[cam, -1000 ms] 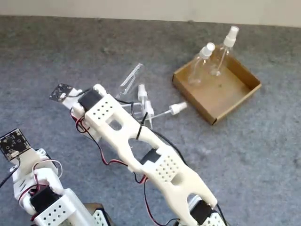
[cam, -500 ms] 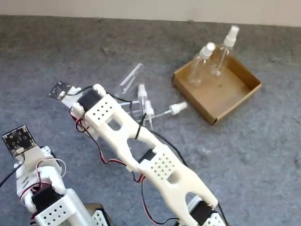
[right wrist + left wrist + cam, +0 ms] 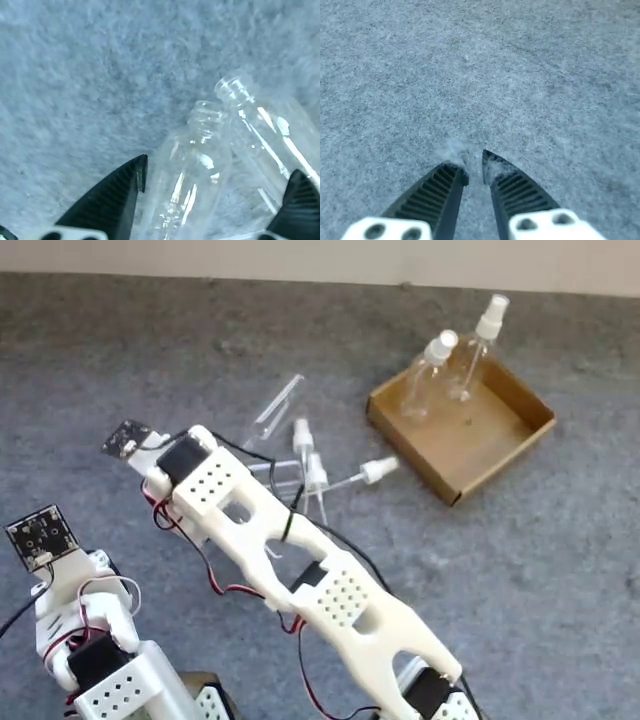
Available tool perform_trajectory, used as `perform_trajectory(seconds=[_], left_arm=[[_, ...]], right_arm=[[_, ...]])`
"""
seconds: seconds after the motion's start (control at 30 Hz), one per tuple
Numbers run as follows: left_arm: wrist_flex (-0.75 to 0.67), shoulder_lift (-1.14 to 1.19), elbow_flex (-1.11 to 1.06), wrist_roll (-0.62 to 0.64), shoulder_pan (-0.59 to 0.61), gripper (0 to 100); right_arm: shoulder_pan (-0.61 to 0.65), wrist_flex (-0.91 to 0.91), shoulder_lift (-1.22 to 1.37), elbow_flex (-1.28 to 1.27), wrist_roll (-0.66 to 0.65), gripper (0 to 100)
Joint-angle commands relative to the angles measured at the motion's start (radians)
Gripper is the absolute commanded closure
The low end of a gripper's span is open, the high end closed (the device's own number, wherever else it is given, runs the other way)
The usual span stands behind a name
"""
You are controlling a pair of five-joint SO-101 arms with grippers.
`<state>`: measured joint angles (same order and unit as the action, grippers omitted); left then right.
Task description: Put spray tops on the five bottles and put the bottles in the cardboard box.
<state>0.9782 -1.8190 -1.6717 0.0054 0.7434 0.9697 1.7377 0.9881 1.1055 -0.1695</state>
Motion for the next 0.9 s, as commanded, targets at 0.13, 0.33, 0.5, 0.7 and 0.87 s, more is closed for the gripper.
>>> perform_trajectory(seconds=[0.13,0.33,0.5,0.7,0.87], left_arm=[[-0.023,-0.01,-0.021,0.009,-0.013,99],[-0.023,-0.01,-0.021,0.009,-0.013,99],[-0.023,-0.01,-0.021,0.009,-0.013,99],[-0.023,-0.01,-0.021,0.009,-0.013,99],[-0.023,-0.01,-0.022,0.009,-0.013,99]], right_arm=[[0.004,0.028,0.01,-0.005,0.028,63.8],[0.005,0.03,-0.021,-0.007,0.028,63.8],[0.004,0.03,-0.082,-0.007,0.029,63.8],[0.001,0.031,-0.157,-0.01,0.029,63.8],[0.018,0.031,-0.217,-0.082,0.029,63.8]])
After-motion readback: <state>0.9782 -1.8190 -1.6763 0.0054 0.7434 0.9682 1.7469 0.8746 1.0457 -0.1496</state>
